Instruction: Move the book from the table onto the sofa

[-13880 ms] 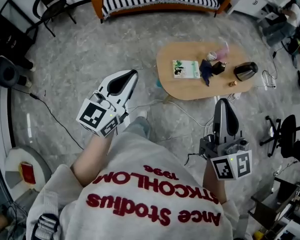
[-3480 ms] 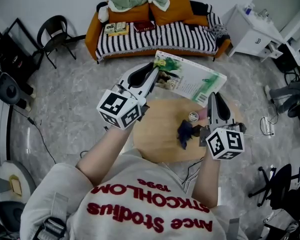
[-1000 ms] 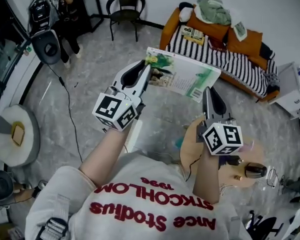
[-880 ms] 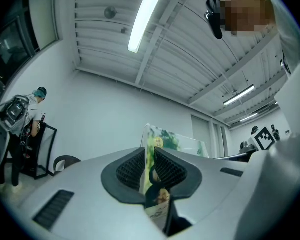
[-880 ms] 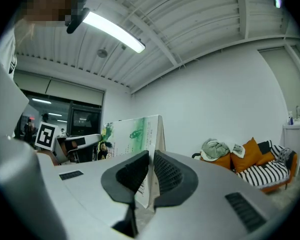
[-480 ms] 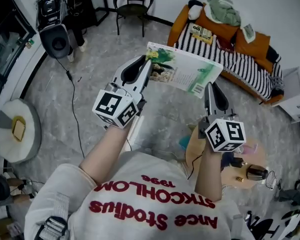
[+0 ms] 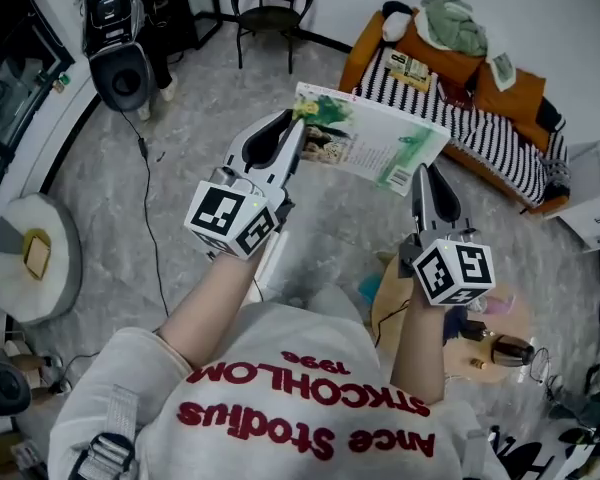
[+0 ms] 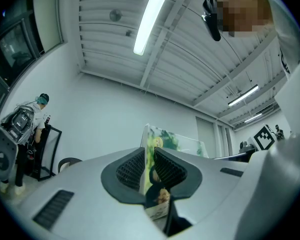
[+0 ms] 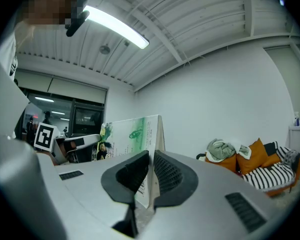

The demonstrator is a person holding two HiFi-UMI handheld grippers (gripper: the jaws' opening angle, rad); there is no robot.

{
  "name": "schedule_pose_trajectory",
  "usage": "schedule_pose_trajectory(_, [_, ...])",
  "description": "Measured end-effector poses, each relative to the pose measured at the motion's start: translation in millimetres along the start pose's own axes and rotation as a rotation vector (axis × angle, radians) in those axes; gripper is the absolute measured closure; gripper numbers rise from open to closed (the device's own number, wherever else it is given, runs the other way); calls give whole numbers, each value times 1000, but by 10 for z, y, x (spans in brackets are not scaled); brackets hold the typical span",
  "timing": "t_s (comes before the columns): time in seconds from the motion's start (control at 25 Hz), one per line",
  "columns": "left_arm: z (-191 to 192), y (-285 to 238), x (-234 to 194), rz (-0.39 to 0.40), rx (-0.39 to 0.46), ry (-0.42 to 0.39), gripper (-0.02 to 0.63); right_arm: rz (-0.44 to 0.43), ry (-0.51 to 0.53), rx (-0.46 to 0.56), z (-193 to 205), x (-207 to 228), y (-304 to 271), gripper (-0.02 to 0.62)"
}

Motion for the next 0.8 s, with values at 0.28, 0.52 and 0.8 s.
schedule_pose_trajectory(0.28, [32, -35, -50, -2, 5, 2, 540, 3, -6, 14, -2, 39, -111, 537])
schedule_pose_trajectory(0.52, [120, -262, -184, -17, 2, -8, 540, -9, -14, 13, 45, 198, -369, 537])
schedule_pose_trajectory(0.8, [206, -646, -226, -15, -11, -40, 540, -2, -35, 8, 62, 513, -626, 537])
Point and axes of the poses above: the fingertips, and each gripper's own axes: y backward along the fingers, x to its right, z out of its underside, the point moved 9 cm from there along y, backward along the fingers, and after that the axes turned 1 degree about z, right-handed, at the moved point
